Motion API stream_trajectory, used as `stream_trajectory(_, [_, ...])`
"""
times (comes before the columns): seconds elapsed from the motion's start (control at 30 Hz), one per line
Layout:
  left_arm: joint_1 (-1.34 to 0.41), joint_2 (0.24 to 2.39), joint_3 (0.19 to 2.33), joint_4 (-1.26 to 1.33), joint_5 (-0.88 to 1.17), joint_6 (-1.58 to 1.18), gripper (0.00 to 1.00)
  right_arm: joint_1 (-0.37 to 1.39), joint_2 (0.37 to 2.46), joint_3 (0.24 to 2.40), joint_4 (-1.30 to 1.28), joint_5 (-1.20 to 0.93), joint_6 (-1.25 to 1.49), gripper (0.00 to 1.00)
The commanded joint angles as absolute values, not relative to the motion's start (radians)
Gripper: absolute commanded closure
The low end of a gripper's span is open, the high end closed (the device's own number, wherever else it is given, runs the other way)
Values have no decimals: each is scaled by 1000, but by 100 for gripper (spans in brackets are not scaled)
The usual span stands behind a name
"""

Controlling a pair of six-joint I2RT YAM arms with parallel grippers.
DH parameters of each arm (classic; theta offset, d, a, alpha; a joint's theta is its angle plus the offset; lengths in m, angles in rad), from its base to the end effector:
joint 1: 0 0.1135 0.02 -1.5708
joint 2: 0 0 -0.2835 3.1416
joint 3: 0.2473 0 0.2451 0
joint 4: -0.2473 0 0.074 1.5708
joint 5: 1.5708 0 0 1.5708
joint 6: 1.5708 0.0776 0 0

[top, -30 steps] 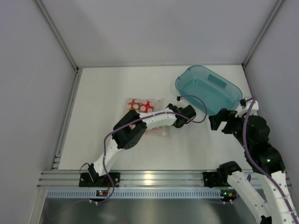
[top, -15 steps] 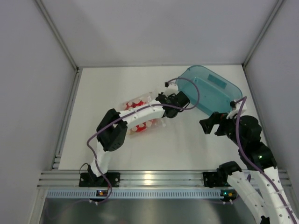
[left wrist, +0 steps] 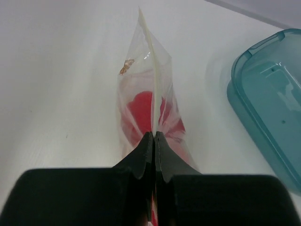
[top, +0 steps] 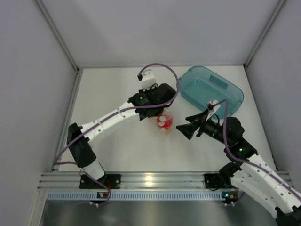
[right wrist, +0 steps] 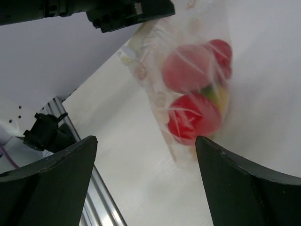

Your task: Open the zip-top bag and remove the fake food

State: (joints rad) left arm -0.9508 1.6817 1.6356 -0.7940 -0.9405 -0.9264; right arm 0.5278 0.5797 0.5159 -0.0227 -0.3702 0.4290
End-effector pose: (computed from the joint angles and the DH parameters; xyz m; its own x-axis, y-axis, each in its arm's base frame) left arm 0.2668 -0.2659 0.3551 -0.3930 -0.2605 -0.8819 -0.2459 0.9539 -0.1722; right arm 0.1324 0.1097 0.3009 -0.3927 0.2199 -0.8930 -0.6791 0.5854 0.4428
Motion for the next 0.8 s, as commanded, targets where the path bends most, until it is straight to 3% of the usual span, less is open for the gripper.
stream_trajectory(0.0, [-954,1597,1591,-793,-890,-1084,100,708,650,551,215,-234,347,14])
stream_trajectory(0.2, [-954,1549,1539,-792,-790,-1206,100,934,814,595,339,61,187,15])
stream_trajectory(0.3, [-957,1522,1514,-792,-770,-1235,100,977,870,595,403,150,150,18])
stream_trajectory(0.33, [-956,1517,1509,-792,-767,-1239,100,980,897,595,414,166,147,24])
stream_trajectory(0.5, [-956,1479,1477,-792,-772,-1253,100,1005,946,571,491,242,132,26])
stream_trajectory(0.6, [-956,1456,1467,-792,-773,-1255,100,1006,969,560,535,248,120,36])
stream_trajectory(0.63, [-956,1453,1465,-793,-770,-1255,100,1006,983,561,541,250,106,52])
stream_trajectory(0.77, [-957,1447,1465,-782,-746,-1241,100,1006,1005,577,561,224,94,81])
